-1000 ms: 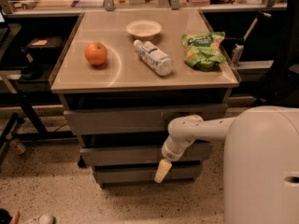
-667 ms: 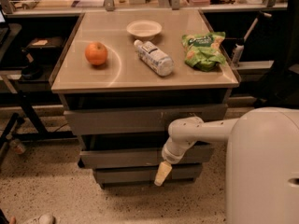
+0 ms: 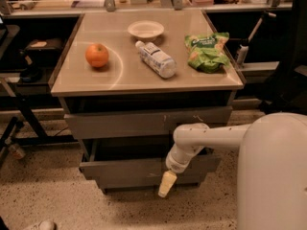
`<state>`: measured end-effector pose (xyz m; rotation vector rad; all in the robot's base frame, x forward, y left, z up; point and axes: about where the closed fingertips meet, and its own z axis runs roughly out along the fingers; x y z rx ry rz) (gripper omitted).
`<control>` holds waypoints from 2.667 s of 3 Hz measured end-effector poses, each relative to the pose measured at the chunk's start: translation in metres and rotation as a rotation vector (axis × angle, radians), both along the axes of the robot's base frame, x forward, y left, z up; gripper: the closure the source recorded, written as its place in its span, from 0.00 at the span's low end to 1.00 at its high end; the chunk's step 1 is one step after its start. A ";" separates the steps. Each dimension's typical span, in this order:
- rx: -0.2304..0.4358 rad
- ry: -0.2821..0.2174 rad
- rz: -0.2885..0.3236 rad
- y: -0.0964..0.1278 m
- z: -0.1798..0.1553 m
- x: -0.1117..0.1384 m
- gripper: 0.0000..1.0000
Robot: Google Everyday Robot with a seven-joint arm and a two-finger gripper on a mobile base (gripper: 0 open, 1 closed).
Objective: Open middle drawer
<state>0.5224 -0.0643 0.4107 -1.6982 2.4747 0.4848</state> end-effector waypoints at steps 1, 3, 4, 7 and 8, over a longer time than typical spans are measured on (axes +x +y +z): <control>0.000 0.000 0.000 0.000 0.005 0.000 0.00; 0.050 0.134 0.025 -0.004 0.001 -0.055 0.00; 0.050 0.134 0.025 -0.004 0.004 -0.055 0.00; 0.095 0.303 0.075 -0.028 0.042 -0.158 0.00; 0.092 0.308 0.077 -0.029 0.043 -0.161 0.00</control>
Offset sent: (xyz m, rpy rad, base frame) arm -0.1309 -0.0088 -0.0079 0.1305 0.3219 0.0636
